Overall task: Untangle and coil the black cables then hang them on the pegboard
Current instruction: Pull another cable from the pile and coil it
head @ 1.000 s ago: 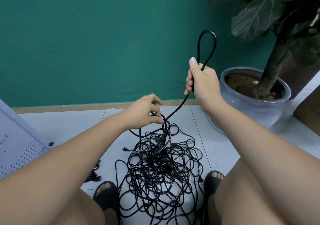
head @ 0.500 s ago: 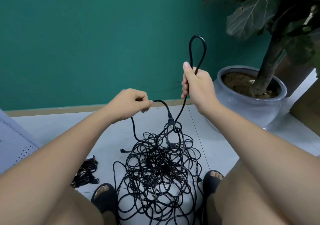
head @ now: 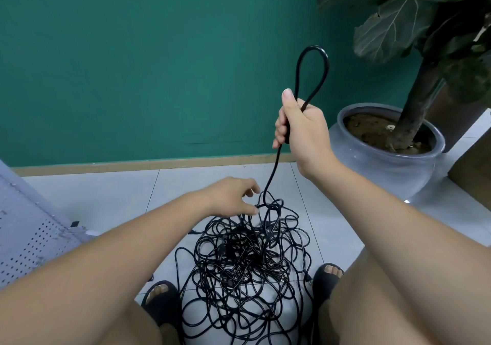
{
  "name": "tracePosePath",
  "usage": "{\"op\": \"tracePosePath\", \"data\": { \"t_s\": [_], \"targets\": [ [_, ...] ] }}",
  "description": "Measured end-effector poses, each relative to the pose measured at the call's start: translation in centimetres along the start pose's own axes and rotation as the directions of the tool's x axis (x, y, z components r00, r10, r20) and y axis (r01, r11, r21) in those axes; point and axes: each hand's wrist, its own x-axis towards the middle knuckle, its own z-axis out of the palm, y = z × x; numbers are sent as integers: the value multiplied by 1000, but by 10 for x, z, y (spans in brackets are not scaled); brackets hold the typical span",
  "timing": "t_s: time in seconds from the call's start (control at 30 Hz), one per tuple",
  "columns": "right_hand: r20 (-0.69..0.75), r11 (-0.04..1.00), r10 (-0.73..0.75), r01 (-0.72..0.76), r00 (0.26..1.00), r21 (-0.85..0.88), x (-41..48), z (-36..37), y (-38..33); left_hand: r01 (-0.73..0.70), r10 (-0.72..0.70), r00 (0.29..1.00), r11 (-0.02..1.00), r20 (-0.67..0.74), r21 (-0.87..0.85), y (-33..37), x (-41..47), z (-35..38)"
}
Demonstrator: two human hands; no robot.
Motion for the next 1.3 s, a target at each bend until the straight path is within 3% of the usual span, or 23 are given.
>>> {"op": "tracePosePath", "data": {
  "t_s": [0.1,0.3,0.43,0.53,0.7,0.93,1.03,1.17,1.3],
  "targets": [
    [-19,999,-1,2,1000,39,1,-1,-1,4,0,997,998,72,-57,3,4,16],
    [-27,998,15,-13,1000,63,4,-5,-2,-32,35,999,880,-1,-475,17,1,8],
    [2,996,54,-54,999,65,6,-10,-3,-98,77,995,840,-63,-534,38,-5,1],
    [156,991,124,-130,980,31,5,-11,0,-162,87,982,840,-166,-518,45,-9,-15],
    [369,977,213,-200,905,-74,-5,-4,4,-247,-103,879,738,-466,-628,53,-28,-68],
    [536,970,239,-219,810,-103,-11,5,9,-418,-83,718,743,-691,-523,55,-43,-92],
    [460,965,203,-97,864,-244,-12,11,9,-449,-112,674,723,-730,-525,63,-46,-98],
    [245,860,73,64,967,-506,-19,25,15,-512,-105,654,667,-749,-542,78,-50,-97],
    [192,851,-55,147,980,-504,-18,28,15,-563,-112,624,622,-773,-545,76,-47,-96]
  ]
}}
